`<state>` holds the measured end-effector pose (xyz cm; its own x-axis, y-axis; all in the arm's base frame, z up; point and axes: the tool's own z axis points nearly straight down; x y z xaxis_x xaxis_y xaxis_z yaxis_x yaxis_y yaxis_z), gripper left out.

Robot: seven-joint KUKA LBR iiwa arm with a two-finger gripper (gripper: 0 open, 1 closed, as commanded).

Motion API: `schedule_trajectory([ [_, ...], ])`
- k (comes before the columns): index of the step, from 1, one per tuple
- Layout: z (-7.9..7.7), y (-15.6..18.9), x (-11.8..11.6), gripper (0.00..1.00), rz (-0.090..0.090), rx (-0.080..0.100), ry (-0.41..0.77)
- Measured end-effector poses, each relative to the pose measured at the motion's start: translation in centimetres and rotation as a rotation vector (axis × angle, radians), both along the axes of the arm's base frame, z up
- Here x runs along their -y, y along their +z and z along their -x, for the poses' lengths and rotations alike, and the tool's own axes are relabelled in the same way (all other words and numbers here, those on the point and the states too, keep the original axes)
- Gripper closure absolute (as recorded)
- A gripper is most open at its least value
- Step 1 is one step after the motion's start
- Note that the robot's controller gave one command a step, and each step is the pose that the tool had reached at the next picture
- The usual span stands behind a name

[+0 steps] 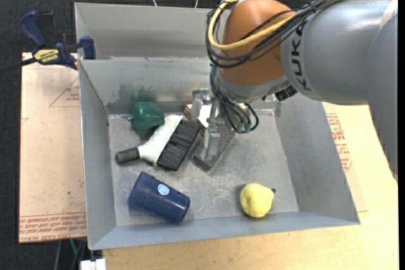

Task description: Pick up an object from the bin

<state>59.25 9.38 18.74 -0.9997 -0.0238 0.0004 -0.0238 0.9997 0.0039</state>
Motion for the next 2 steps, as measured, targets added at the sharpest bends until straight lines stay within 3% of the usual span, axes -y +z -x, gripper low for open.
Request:
schedule_trajectory([
  [1,-3.3,-0.5,0.0,0.0,0.002,-0.016,-0.021],
  [2,-3.2,-0.4,-2.5,0.0,-0.003,0.005,-0.007],
])
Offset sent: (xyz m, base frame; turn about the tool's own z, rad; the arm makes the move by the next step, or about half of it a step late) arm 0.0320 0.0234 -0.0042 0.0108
